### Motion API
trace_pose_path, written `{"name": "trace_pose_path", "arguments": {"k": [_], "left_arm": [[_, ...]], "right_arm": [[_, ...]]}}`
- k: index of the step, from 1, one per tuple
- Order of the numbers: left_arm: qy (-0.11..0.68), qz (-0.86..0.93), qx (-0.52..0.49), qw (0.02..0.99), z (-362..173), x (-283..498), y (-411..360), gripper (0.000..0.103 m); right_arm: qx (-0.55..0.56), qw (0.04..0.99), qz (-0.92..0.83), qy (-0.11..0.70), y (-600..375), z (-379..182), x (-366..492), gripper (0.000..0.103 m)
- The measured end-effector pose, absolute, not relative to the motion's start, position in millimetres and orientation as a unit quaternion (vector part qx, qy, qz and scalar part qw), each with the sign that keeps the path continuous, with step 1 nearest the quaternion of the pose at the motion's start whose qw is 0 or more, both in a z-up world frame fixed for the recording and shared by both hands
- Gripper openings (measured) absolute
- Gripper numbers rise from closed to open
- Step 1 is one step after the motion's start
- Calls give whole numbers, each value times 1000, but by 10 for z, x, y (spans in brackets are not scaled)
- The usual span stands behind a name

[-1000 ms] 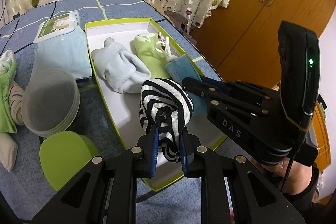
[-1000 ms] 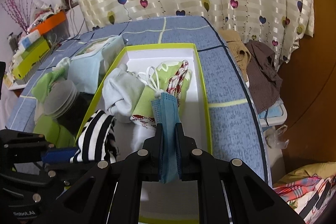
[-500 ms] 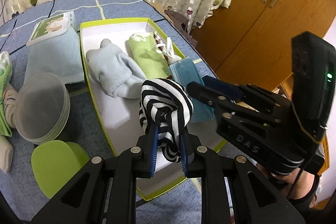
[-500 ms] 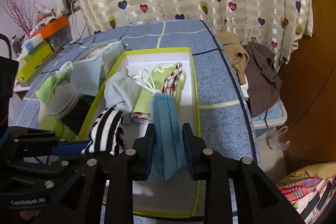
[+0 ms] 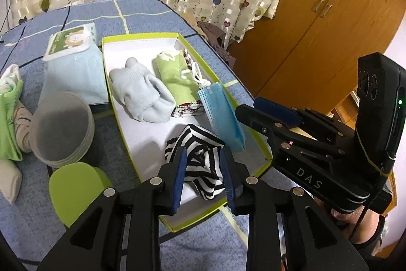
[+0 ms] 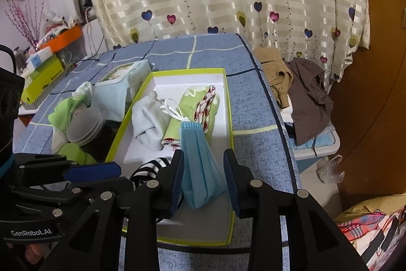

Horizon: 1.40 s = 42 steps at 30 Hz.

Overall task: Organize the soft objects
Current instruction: 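Lower the striped sock and blue mask into the box and open both grippers, then move both grippers back toward the pile of soft items on the table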

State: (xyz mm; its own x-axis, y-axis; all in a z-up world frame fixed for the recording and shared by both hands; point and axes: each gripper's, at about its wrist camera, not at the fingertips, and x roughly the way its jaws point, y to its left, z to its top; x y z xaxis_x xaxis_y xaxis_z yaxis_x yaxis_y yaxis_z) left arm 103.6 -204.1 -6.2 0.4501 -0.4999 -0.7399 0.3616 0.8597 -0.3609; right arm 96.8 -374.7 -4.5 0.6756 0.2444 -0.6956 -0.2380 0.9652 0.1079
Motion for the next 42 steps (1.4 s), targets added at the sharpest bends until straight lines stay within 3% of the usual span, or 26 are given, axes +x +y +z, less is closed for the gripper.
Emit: {"name": "trace_pose_path", "arguments": {"k": [9, 34, 42], "left_arm": [[413, -248, -86, 872, 230, 803, -1657, 29], [384, -201, -108, 895, 297, 540, -993, 29], [375, -185, -116, 901, 268, 539, -800, 29]], "right_arm": [[2, 920, 136, 368, -3610, 121, 743, 38], [-27, 921, 166, 352, -3045, 353, 386, 39], [-32, 919, 176, 351, -2920, 375, 389, 47]]}}
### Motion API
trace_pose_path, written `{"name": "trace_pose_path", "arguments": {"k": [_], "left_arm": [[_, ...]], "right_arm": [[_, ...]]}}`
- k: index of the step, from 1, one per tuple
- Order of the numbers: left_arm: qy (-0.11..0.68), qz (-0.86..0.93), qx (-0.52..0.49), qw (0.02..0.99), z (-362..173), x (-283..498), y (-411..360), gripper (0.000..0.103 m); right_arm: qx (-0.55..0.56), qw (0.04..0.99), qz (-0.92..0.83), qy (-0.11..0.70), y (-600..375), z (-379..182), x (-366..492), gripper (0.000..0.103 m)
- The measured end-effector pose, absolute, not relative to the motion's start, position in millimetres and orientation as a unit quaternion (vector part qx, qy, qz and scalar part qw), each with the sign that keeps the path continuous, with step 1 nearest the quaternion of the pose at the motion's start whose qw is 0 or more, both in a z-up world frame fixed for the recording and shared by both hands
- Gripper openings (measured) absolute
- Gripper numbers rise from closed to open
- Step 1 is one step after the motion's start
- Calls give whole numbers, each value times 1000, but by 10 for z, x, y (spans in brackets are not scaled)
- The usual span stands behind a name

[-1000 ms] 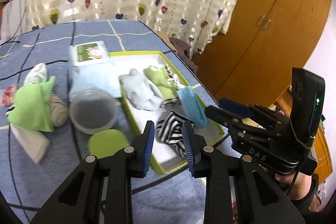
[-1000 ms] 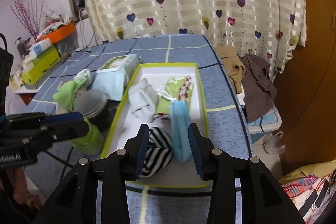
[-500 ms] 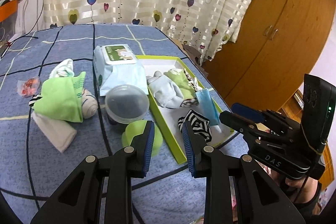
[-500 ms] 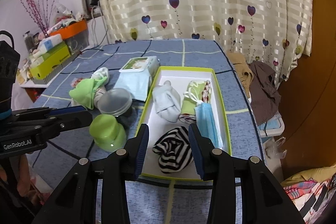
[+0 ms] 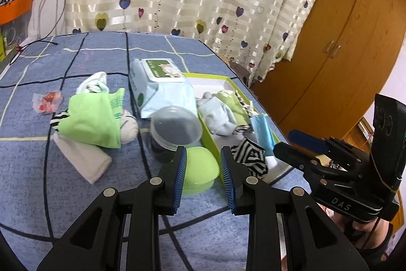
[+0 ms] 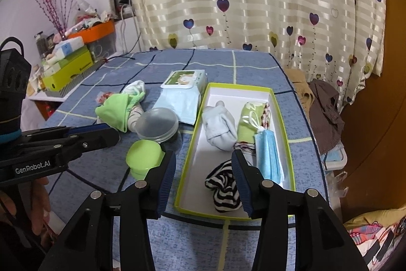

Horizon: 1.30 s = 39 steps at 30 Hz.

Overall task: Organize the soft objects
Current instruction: 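Move both grippers back toward the pile of soft items on the table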

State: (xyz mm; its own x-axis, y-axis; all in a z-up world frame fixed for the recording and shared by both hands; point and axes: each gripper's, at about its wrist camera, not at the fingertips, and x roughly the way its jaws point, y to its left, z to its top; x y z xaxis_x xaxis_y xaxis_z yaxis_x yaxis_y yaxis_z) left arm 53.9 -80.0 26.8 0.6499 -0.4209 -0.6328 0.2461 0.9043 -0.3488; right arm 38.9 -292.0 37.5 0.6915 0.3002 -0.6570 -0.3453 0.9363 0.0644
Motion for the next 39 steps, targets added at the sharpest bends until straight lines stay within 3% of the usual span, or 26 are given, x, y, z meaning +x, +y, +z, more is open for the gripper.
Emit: {"name": "trace_pose_path", "arguments": {"k": [39], "left_arm": [[385, -53, -185, 902, -108, 699, 367, 29]], "right_arm": [[-80, 893, 268, 353, -1979, 362, 796, 48]]}}
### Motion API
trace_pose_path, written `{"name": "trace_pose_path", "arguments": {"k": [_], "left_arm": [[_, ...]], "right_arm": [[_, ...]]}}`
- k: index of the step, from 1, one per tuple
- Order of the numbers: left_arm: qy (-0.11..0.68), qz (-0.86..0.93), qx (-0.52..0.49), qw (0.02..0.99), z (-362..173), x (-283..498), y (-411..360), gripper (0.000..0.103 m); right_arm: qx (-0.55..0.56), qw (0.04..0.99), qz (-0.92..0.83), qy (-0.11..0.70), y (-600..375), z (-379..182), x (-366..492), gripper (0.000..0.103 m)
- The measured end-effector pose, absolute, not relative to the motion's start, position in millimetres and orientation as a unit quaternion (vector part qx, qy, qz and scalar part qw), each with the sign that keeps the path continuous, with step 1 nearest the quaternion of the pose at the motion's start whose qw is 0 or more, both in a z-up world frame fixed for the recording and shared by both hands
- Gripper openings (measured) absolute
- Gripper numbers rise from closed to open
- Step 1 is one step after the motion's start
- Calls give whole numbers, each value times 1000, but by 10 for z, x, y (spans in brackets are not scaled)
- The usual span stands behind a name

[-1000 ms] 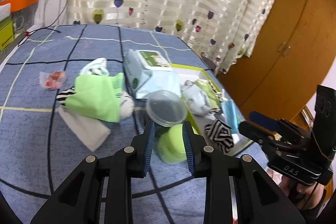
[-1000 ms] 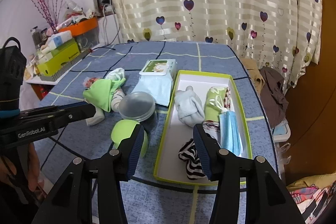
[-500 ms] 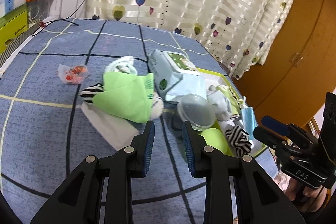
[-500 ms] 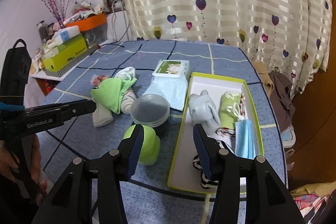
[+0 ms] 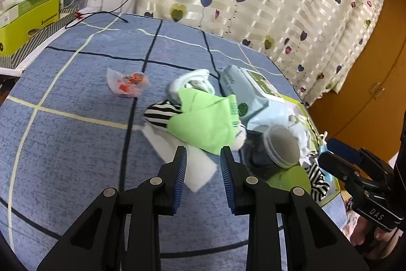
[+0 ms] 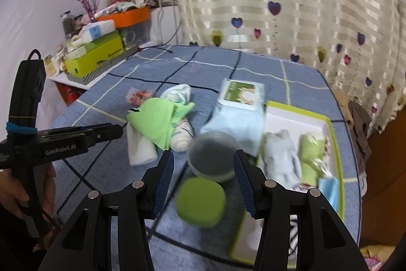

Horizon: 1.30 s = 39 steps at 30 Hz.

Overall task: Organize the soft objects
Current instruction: 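Move both grippers back toward the pile of soft items on the table, then close the right gripper on the light green cloth in the pile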

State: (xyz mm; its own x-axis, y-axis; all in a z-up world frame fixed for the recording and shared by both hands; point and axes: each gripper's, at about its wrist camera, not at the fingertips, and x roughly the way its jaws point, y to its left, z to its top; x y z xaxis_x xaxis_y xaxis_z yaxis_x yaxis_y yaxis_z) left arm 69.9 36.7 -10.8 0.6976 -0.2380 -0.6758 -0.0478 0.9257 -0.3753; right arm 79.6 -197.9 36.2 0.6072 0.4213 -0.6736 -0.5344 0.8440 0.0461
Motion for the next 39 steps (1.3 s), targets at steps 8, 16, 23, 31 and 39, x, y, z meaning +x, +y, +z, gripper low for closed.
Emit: {"name": "trace_pose_path", "arguments": {"k": [8, 16, 23, 31, 39], "left_arm": [[387, -43, -199, 900, -191, 760, 587, 29], [388, -40, -216, 895, -296, 838, 758, 29], [386, -40, -222, 894, -333, 893, 847, 29], [389, -39, -228, 892, -377, 956, 902, 29], [389, -35, -234, 891, -405, 973, 959, 29]], "right_arm": [[-88, 873, 297, 377, -1555, 250, 1102, 48], [-105, 856, 302, 406, -1228, 131, 1390, 48], [-115, 836, 300, 445, -1020, -34, 1648, 48], [-122, 823, 300, 467, -896, -124, 1806, 48], [-145, 828, 324, 435, -776, -63, 1693, 38]]}}
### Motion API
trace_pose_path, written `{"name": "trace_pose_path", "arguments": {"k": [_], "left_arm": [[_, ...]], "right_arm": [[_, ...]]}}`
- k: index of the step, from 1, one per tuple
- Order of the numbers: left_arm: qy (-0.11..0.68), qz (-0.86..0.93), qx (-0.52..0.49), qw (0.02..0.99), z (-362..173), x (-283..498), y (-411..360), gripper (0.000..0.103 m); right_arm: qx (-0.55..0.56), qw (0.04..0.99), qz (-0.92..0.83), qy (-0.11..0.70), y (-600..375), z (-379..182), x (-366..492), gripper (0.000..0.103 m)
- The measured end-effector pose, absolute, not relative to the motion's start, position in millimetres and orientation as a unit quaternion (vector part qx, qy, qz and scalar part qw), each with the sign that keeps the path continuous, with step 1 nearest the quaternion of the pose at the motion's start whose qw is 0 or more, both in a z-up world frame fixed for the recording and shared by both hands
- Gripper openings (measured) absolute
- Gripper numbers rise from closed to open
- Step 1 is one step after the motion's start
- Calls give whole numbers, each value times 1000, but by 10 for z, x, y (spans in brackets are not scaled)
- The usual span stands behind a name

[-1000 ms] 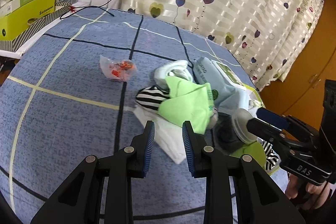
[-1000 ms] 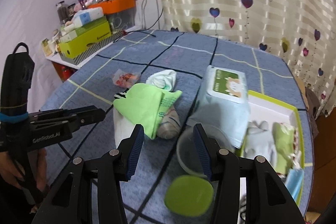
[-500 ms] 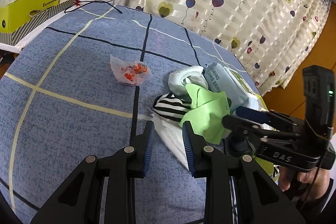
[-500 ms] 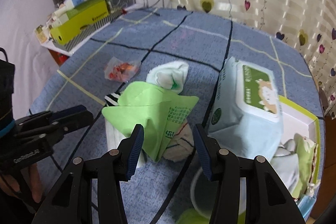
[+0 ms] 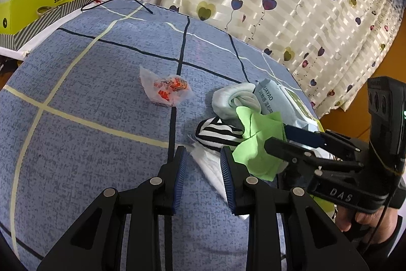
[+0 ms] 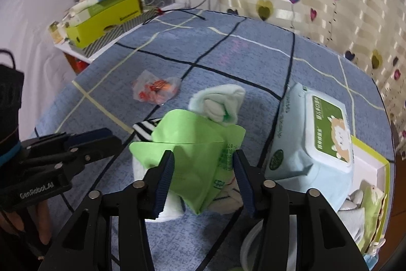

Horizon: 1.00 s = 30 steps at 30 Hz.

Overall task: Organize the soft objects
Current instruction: 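Close the right gripper on the light green cloth in the pile, then grasp the black-and-white striped sock with the left gripper while the right gripper lifts the green cloth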

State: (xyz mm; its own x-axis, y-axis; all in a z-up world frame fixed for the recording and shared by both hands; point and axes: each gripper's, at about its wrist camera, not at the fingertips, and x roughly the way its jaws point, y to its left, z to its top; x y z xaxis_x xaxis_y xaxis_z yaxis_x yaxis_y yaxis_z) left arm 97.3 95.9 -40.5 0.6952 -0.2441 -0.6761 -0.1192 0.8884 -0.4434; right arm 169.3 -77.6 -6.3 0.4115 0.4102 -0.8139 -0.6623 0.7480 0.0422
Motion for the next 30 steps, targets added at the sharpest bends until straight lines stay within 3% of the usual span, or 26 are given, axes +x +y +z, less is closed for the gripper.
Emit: {"name": "trace_pose_path", "arguments": {"k": [3, 4, 13, 15, 17, 30], "left_arm": [[388, -36, -234, 891, -406, 970, 967, 29], [389, -36, -234, 891, -406, 970, 966, 29], [388, -37, -235, 890, -403, 961, 975, 29], [389, -37, -235, 890, -394, 965, 970, 29], [389, -36, -236, 890, -389, 963, 970, 29], [386, -49, -223, 894, -293, 1068, 883, 29]], "right_arm": [[-155, 828, 323, 432, -746, -87, 1680, 19], [-158, 828, 320, 432, -746, -91, 1685, 17], [-152, 829, 317, 434, -790, -98, 1750, 16], [-155, 829, 319, 432, -773, -99, 1744, 7], [-156, 829, 324, 429, -765, -92, 1724, 5], [-111, 871, 330, 347, -1099, 484, 1458, 4]]}}
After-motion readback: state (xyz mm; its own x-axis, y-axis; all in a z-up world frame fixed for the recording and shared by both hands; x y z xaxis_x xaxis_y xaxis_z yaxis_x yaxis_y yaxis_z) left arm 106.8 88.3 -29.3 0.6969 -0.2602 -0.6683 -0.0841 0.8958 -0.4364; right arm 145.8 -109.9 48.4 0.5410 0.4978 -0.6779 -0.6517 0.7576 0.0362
